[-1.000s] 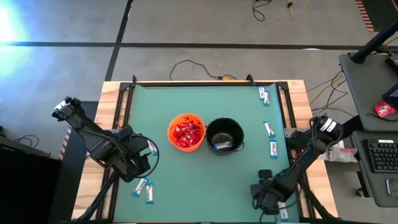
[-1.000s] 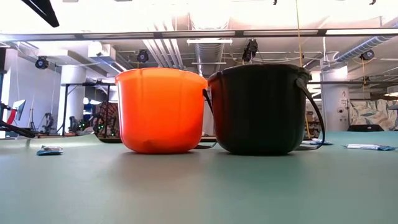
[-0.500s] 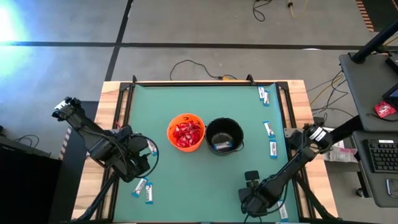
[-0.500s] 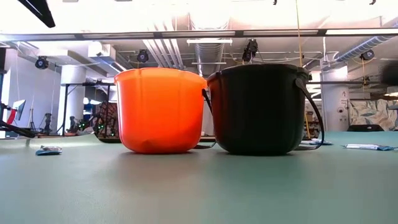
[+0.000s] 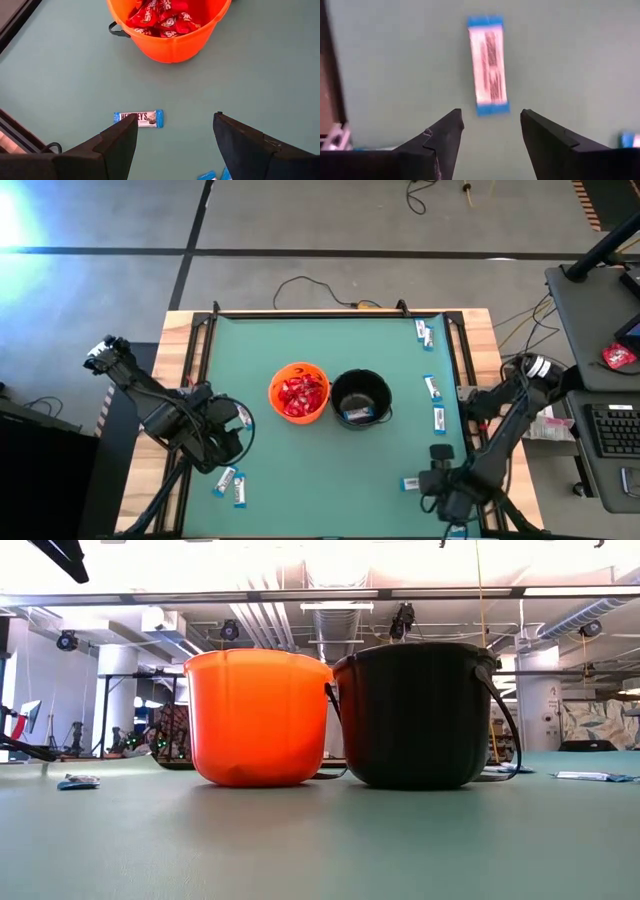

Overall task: Sort candy by brand, put in halloween buckets
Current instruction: Put the white chocolate into the black bucket

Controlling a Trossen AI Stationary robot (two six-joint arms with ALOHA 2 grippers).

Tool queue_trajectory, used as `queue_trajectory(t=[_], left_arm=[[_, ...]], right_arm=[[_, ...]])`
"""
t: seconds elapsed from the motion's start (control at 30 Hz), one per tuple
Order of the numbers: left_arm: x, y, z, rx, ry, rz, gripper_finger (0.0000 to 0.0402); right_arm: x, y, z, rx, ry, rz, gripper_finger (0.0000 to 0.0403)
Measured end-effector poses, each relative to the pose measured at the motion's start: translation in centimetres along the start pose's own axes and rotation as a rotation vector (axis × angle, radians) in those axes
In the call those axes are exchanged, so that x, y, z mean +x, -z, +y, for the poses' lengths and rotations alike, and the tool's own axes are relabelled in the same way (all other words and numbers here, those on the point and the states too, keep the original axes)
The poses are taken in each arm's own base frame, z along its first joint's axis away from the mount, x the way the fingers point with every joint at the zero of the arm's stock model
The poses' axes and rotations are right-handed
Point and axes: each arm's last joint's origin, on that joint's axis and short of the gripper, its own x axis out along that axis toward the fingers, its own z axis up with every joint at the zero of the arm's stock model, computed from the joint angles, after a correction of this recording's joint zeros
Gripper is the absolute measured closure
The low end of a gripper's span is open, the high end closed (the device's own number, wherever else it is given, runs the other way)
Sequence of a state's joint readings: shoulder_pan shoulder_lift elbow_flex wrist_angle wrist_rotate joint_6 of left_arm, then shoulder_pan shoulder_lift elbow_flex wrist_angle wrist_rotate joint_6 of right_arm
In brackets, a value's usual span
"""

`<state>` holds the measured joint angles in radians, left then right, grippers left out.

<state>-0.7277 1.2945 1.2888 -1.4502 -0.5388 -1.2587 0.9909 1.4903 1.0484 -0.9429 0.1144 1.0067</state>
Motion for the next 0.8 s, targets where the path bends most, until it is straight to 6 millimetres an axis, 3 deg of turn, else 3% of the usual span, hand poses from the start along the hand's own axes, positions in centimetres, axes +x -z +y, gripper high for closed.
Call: queue_trajectory(t=[0.17,0.4,0.6,0.8], left_arm=[[0.0,0.0,0.0,-0.001,0.002,0.000,0.0159],[0.0,0.0,0.0,-0.001,0.002,-0.001,0.0159],[0.0,0.1,-0.1,-0.001,0.008,0.021,0.0159],[0.0,0.1,-0.1,0.001,0.010,0.023,0.0159]], right_arm=[[1.5,1.8,-0.1,0.051,0.005,0.036,0.0208],[3.0,1.6,0.8,0.060,-0.016,0.009,0.0202],[3.0,1.9,0.5,0.153,0.005,-0.011,0.0195],[3.4,2.3,0.5,0.112,-0.002,-0.013,0.0195]])
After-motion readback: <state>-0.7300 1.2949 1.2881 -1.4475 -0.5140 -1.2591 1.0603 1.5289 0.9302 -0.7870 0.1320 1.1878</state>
